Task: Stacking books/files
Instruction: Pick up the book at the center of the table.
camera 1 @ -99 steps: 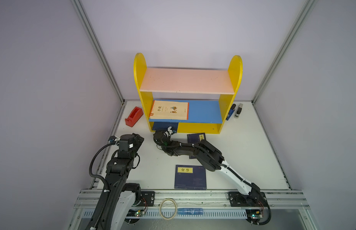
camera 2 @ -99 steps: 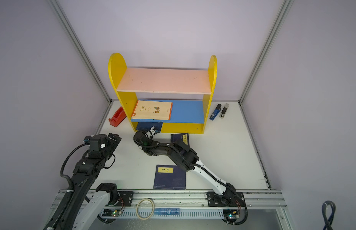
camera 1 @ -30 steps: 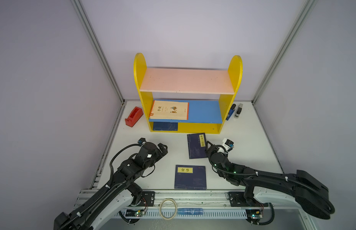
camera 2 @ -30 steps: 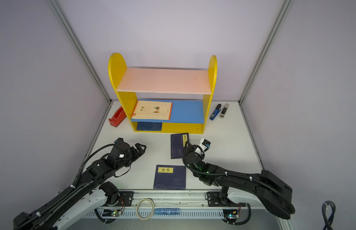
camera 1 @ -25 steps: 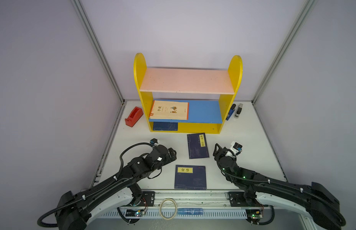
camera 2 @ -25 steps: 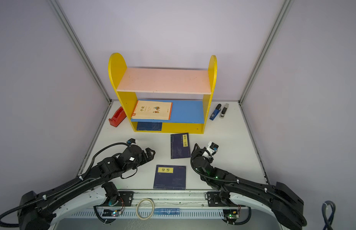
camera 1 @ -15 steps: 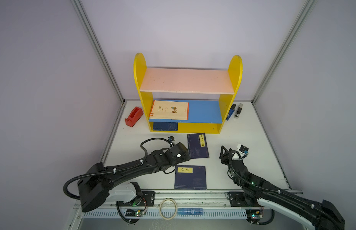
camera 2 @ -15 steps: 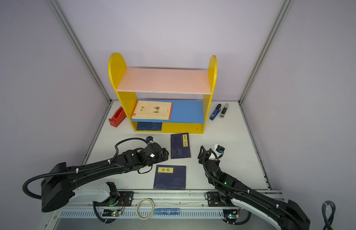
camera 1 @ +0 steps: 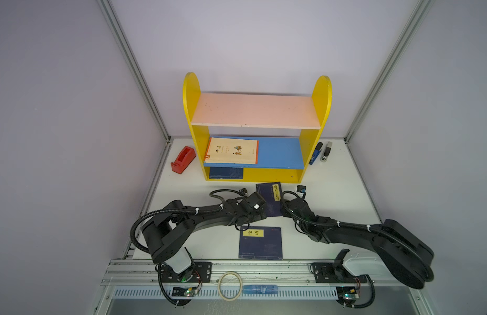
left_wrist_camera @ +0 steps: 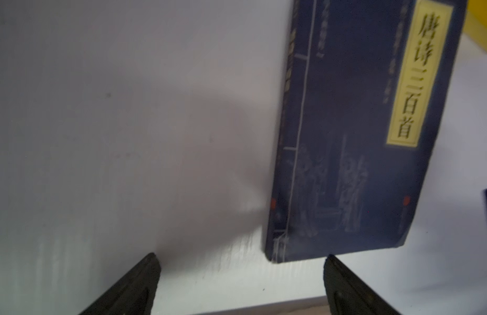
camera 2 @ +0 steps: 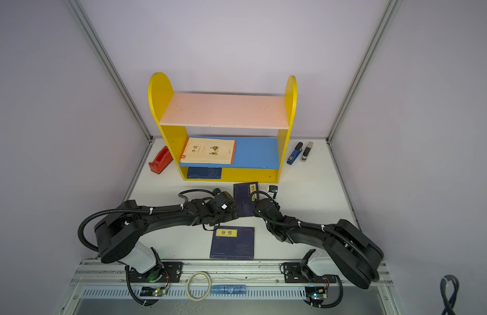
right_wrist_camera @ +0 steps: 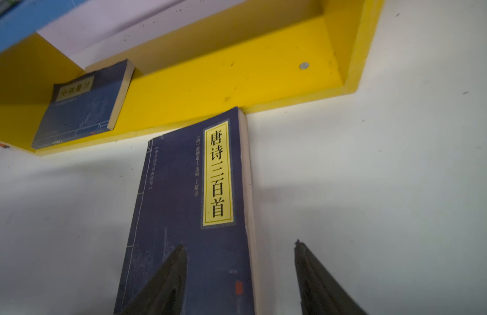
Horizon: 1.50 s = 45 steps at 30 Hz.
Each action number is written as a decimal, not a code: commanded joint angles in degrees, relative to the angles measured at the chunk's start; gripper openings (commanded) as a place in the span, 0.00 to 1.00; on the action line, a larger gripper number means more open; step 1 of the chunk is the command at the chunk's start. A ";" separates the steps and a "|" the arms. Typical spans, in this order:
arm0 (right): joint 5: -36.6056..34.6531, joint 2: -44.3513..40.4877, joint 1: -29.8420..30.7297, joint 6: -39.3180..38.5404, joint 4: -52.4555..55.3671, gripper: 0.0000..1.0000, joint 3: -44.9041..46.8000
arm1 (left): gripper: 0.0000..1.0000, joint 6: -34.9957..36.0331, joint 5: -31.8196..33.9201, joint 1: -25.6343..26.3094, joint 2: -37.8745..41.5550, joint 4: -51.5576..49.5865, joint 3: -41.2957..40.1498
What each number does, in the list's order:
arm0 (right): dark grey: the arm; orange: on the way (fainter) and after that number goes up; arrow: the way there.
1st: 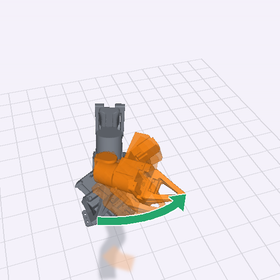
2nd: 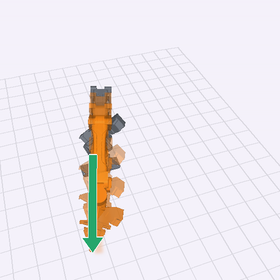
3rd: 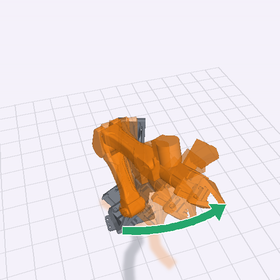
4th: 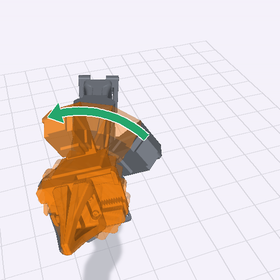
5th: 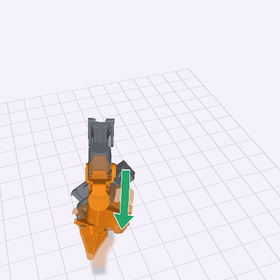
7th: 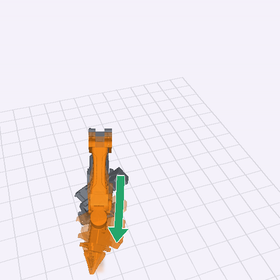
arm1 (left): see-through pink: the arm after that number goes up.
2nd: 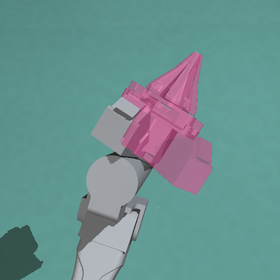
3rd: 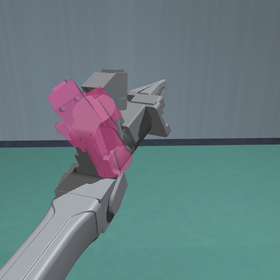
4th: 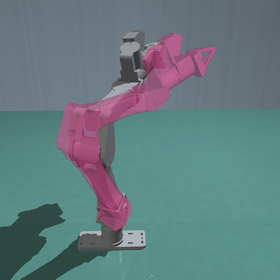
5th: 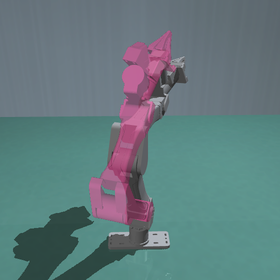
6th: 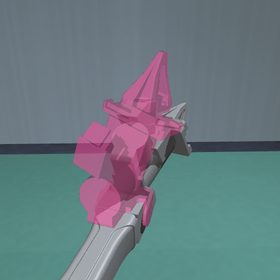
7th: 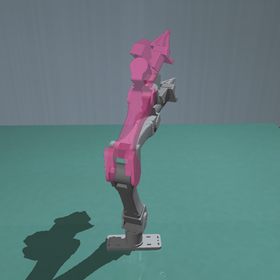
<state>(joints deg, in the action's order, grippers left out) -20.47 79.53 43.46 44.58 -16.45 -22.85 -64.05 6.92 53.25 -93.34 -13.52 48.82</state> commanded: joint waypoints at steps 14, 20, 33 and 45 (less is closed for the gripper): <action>13.46 14.08 -7.69 3.92 -7.02 0.60 -3.22 | 0.92 3.44 -7.31 -4.25 -8.69 5.13 2.47; 16.21 17.43 -8.17 3.60 -7.20 0.43 -5.29 | 0.89 4.78 -11.53 -5.27 -12.37 8.61 4.09; 18.44 21.01 -8.22 3.71 -7.46 0.15 -7.38 | 0.87 6.88 -21.92 -4.56 -7.67 28.68 0.09; 19.64 21.28 -8.79 3.83 -9.54 0.09 -6.54 | 0.86 5.70 -23.35 -6.40 -5.89 35.89 -2.96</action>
<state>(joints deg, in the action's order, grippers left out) -7.51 100.03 34.57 48.49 -31.81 -29.91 -58.17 -11.40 46.98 -99.88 16.25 45.74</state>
